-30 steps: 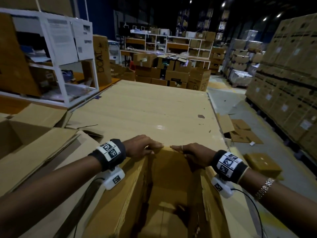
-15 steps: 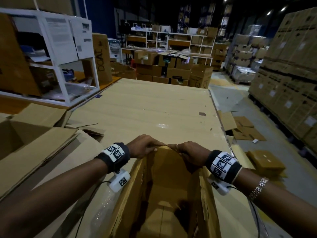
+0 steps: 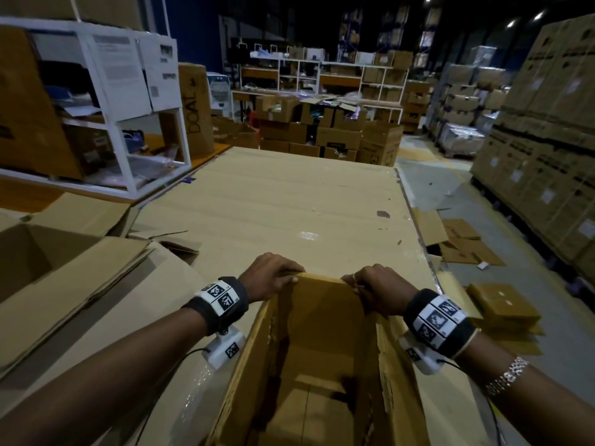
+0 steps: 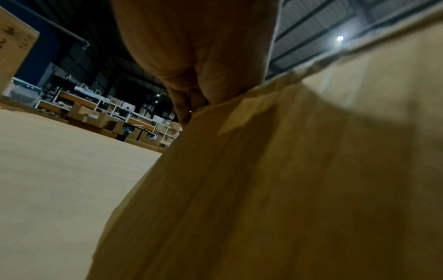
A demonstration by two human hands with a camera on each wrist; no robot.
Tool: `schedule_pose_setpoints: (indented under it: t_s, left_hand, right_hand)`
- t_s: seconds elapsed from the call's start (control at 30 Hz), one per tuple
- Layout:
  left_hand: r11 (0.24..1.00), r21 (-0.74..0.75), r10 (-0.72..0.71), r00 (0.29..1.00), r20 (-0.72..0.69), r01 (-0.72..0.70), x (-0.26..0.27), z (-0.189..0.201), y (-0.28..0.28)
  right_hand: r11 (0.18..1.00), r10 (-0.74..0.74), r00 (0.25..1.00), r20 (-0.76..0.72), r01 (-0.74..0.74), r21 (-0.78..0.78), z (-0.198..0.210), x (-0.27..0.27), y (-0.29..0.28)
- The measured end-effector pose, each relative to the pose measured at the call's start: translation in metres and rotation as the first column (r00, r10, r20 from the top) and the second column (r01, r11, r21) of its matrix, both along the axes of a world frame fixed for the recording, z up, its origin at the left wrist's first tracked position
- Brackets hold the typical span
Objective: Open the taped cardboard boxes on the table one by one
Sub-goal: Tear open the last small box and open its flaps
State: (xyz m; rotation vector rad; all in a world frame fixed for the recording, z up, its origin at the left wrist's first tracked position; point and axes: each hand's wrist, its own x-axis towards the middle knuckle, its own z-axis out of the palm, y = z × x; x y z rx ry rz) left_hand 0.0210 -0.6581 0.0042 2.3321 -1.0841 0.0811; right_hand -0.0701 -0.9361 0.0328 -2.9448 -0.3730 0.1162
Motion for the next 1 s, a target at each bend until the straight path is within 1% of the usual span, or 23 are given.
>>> schedule_pose_setpoints:
  t_s: [0.17,0.27,0.33,0.4,0.47,0.57,0.63,0.7,0.8,0.9,1.0]
  left_hand:
    - [0.998,-0.048,0.050,0.998,-0.026,-0.051,-0.001,-0.006,-0.004]
    - [0.995,-0.075,0.058,0.998,-0.034,-0.061,-0.002,-0.005,-0.003]
    - [0.994,-0.082,0.067,0.997,-0.047,-0.070,-0.006,-0.005,0.000]
    - [0.997,-0.062,0.042,0.999,-0.034,-0.044,-0.010,-0.002,0.004]
    - [1.000,-0.001,-0.004,0.998,-0.068,0.004,-0.016,0.003,0.010]
    - [0.984,0.125,-0.103,0.980,-0.169,0.125,-0.037,0.010,0.025]
    - [0.962,0.192,-0.150,0.963,-0.224,0.194,-0.060,0.011,0.038]
    - [0.947,0.237,-0.150,0.953,-0.264,0.215,-0.081,0.007,0.053]
    - [0.955,0.206,-0.140,0.938,-0.317,0.212,-0.109,0.003,0.072]
    - [0.958,0.193,-0.137,0.931,-0.338,0.211,-0.136,0.004,0.088]
    - [0.962,0.176,-0.137,0.929,-0.345,0.208,-0.169,0.003,0.104]
  right_hand:
    - [0.998,-0.067,0.994,0.088,0.067,0.010,-0.011,-0.003,0.006]
    - [0.990,-0.135,0.984,0.115,0.130,0.051,-0.015,-0.007,0.010]
    - [0.985,-0.145,0.986,0.082,0.136,0.104,-0.015,-0.011,0.011]
    - [0.979,-0.137,0.991,0.013,0.133,0.153,-0.009,-0.018,0.011]
    - [0.983,-0.133,0.987,-0.087,0.143,0.118,0.001,-0.031,0.011]
    - [0.989,-0.126,0.953,-0.274,0.144,0.044,0.025,-0.068,0.019]
    - [0.990,-0.118,0.949,-0.292,0.136,0.041,0.039,-0.100,0.031]
    - [0.991,-0.133,0.948,-0.288,0.136,-0.008,0.046,-0.130,0.045]
    - [0.987,-0.154,0.930,-0.333,0.132,-0.086,0.047,-0.169,0.062]
    - [0.987,-0.159,0.921,-0.354,0.148,-0.059,0.048,-0.201,0.072]
    - [0.981,-0.178,0.929,-0.325,0.195,0.020,0.043,-0.231,0.080]
